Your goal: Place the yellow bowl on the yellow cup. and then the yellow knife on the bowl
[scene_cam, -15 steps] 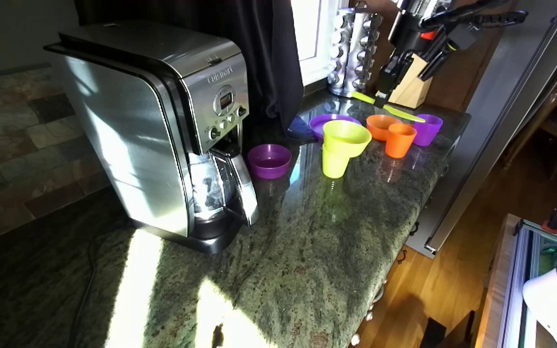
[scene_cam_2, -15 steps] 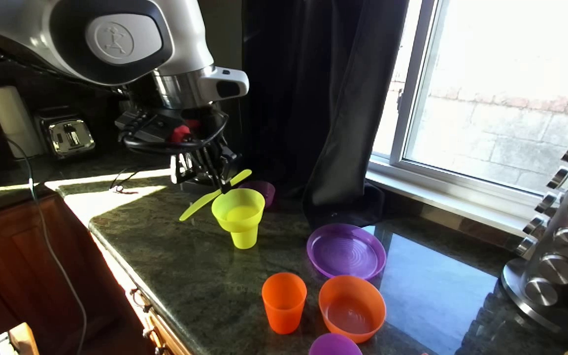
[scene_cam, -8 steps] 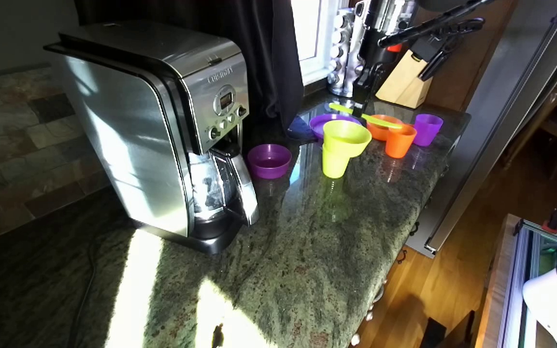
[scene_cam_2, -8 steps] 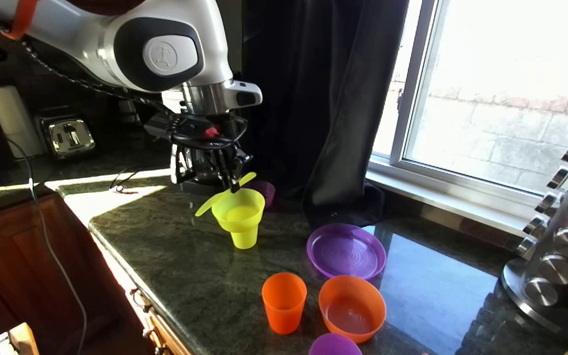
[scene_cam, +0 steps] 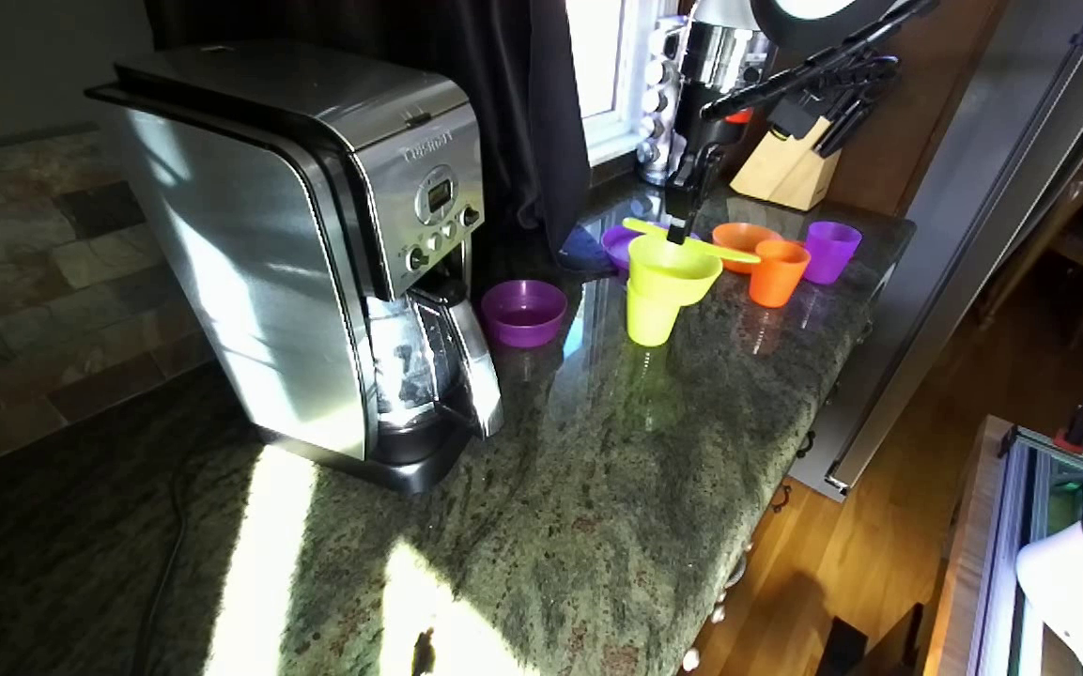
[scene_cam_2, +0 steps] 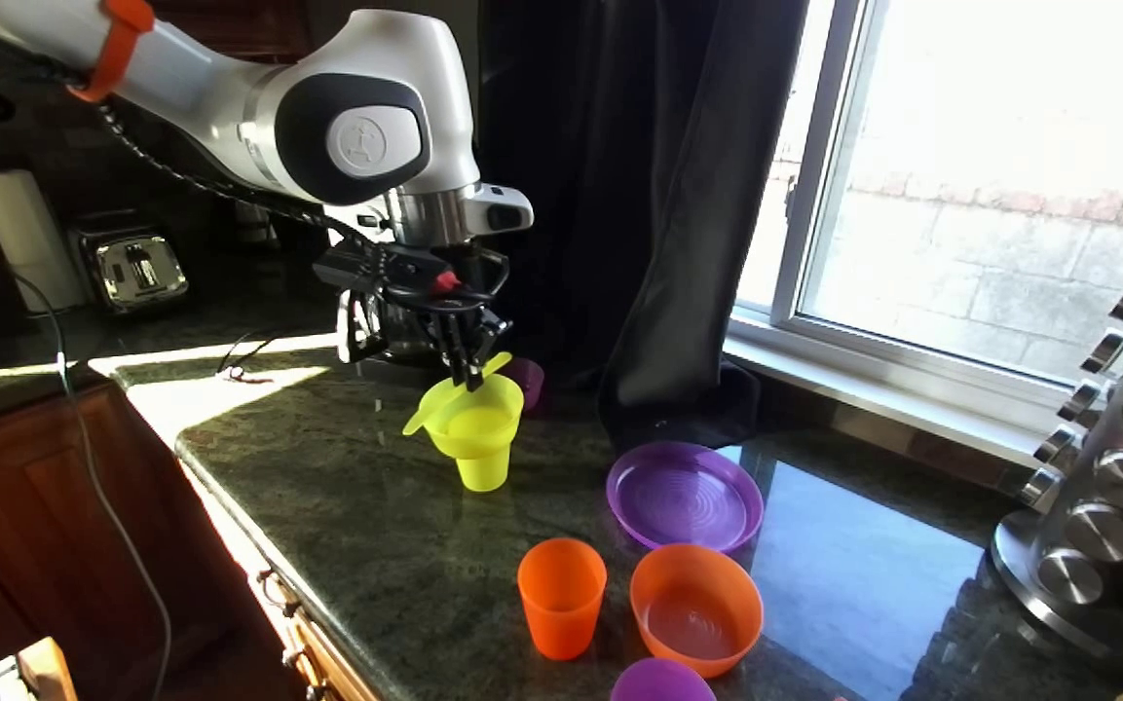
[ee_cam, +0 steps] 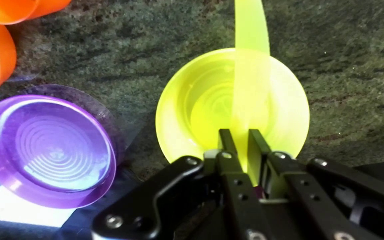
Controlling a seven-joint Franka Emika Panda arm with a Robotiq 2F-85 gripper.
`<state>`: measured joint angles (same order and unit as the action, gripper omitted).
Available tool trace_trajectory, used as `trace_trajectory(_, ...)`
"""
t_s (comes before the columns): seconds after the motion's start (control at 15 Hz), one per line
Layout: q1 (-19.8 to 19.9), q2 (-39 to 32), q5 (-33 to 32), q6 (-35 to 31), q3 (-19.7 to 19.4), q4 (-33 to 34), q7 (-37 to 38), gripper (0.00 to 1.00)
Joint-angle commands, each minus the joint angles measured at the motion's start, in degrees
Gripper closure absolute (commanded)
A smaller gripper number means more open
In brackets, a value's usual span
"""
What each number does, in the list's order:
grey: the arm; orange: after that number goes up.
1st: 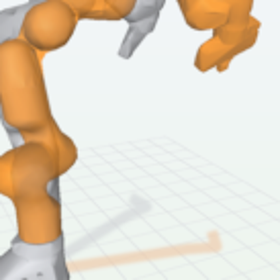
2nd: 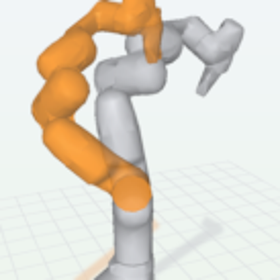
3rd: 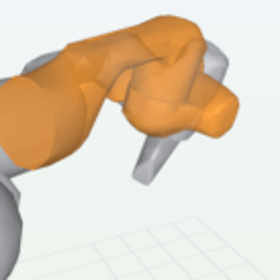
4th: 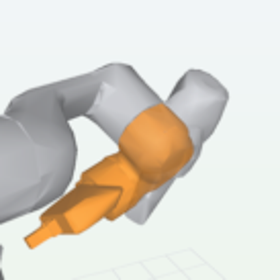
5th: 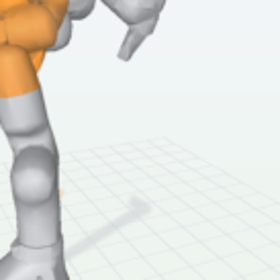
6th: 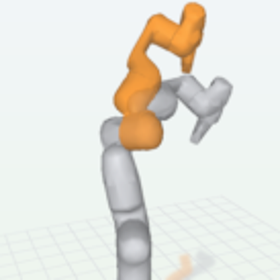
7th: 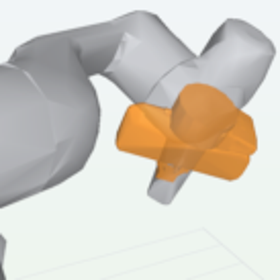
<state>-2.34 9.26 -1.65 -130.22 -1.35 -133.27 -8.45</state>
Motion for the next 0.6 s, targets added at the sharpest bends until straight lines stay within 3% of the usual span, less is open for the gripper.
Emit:
trace_trajectory(0.0,-0.1,-1.8,2.2,-1.4,0.3,0.9,-2.7,0.96)
trace_trajectory(0.53,0.1,-2.3,3.0,-1.7,0.4,0.7,-4.2,0.96)
